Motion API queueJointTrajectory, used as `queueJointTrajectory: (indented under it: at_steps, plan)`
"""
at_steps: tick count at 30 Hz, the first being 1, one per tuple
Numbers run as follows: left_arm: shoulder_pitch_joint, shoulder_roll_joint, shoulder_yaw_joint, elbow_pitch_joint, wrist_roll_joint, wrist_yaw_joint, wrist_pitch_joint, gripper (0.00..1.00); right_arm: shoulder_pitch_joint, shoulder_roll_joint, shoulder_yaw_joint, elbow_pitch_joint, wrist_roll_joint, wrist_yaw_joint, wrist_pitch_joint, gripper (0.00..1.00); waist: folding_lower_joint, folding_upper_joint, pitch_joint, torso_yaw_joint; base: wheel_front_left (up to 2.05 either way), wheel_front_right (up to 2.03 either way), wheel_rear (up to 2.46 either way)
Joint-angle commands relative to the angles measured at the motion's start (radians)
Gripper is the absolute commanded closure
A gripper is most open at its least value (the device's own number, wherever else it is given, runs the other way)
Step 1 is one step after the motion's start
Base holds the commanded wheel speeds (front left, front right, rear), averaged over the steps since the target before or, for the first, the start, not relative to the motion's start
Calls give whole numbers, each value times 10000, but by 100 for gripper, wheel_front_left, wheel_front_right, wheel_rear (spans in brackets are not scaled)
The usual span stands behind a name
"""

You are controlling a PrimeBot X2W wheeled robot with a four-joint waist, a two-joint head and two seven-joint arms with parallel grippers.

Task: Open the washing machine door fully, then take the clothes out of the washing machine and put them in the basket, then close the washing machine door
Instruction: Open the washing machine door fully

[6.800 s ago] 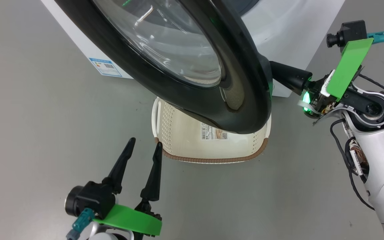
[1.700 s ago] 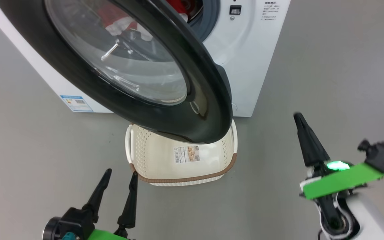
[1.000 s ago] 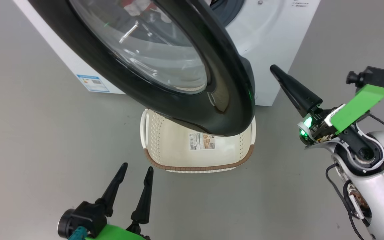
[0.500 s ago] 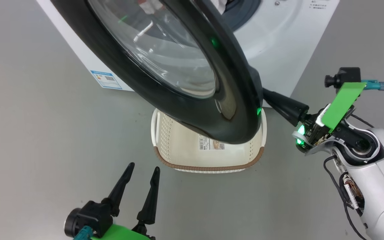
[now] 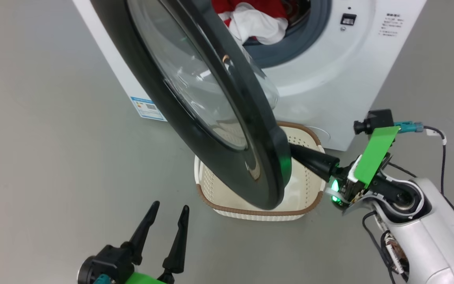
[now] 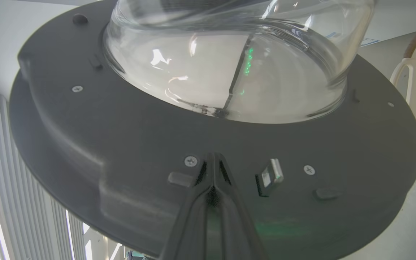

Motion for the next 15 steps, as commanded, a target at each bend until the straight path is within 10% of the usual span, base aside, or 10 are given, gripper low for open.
queueJointTrajectory:
  at_steps: [1,15]
  plan:
    - [86,108,300,-221,-28,116,-122,0,7,281,124,-419,-153,79,109,100,0,0,-202,212,0,0,0]
    - [349,108,477,-279,-70,177,-122,0,621,765,497,-672,-443,79,328,100,0,0,-702,1173,0,0,0]
